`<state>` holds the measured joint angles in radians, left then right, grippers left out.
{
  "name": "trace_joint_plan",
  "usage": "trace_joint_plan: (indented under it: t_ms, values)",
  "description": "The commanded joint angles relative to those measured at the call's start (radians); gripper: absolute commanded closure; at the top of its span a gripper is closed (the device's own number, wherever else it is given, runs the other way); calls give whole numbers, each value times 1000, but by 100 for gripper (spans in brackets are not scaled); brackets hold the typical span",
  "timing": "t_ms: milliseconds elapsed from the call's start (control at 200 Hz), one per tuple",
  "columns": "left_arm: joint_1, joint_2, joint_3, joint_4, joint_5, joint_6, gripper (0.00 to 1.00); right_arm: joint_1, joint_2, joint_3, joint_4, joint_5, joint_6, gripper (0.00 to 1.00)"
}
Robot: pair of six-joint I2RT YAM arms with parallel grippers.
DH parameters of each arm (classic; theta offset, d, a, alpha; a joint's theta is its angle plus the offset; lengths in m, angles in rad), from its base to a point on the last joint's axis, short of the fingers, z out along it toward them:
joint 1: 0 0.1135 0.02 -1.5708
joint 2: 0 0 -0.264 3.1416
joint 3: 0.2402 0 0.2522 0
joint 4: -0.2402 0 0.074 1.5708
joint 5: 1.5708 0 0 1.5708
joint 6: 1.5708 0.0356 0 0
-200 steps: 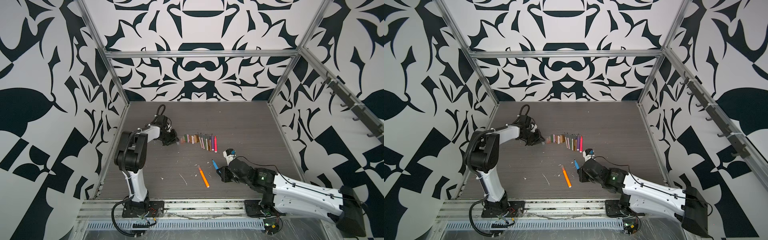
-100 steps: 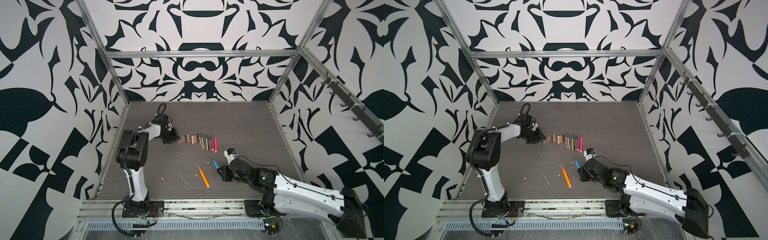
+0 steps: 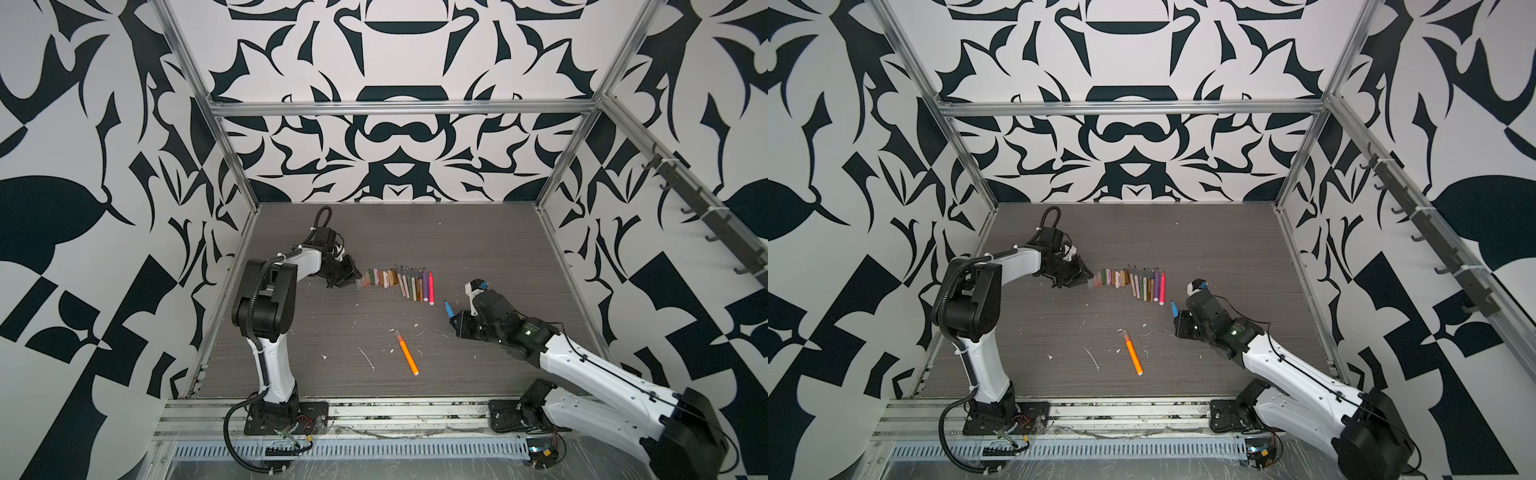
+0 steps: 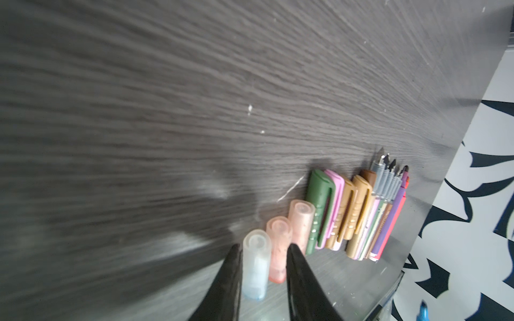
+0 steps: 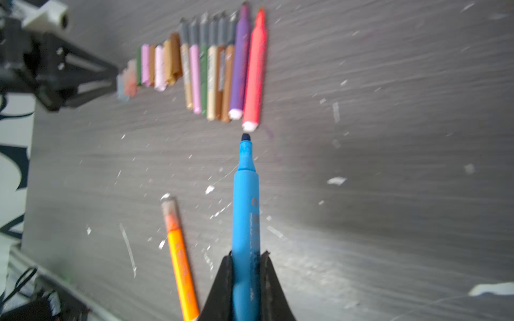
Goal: Open the pen caps
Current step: 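Carry the blue highlighter with the right gripper toward the pen row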
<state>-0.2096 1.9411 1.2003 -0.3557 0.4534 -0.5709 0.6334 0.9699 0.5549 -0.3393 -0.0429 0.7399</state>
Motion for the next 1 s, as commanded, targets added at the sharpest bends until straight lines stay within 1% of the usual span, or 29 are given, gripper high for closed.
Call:
trace_joint_plan:
  t_ms: [0,85,235,360,460,565,705,845,995]
  values:
    - [-2,15,1,9,26,-9,70,-66,32,47,67,-34,-105,100]
    - [-2,19,5,8,26,-6,69,-122,79,41,127,-48,-125,100]
    - [-2,21,7,1,21,-1,70,-198,180,20,268,-114,-137,100]
    - [-2,16,2,-5,11,-6,70,-226,276,14,406,-156,-138,100]
    - [-2,-10,-16,-14,-19,-14,70,-229,342,23,498,-155,-142,100]
    - [-2,-78,-55,-12,-54,-25,70,-228,401,21,583,-110,-136,100]
    - [-1,-188,-80,-43,-46,-26,69,-228,468,11,685,-56,-110,100]
    - [-1,-329,-93,-76,23,-26,69,-228,535,10,765,-22,-82,100]
    - [-1,-487,-75,-163,83,6,67,-228,620,19,832,-44,-50,100]
